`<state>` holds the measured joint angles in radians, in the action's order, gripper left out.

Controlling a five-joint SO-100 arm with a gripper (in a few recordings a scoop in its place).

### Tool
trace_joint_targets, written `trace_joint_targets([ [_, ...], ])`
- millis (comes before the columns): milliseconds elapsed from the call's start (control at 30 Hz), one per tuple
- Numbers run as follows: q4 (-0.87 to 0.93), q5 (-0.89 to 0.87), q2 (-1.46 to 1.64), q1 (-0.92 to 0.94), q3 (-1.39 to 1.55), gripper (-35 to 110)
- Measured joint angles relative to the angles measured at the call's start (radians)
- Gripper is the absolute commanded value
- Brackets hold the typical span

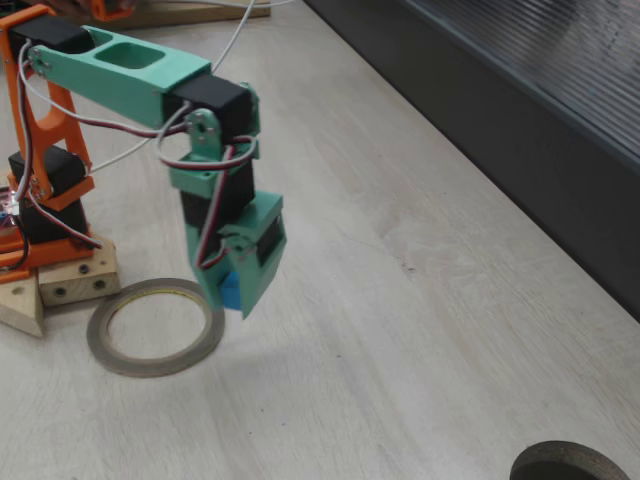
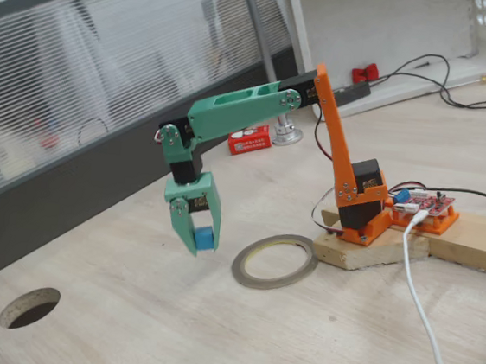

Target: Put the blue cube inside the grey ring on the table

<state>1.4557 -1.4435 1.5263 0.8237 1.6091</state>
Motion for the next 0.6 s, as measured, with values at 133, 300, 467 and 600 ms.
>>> trace_joint_targets([
  [133,0.000,0.000,0.003,0.064,0.000,14],
  [300,0.000,0.000,0.003,0.074,0.000,14],
  [467,0.037,0.000,0.003,0.075,0.000,14],
  [600,0.163,0.000,0.003,0.075,0.000,14],
])
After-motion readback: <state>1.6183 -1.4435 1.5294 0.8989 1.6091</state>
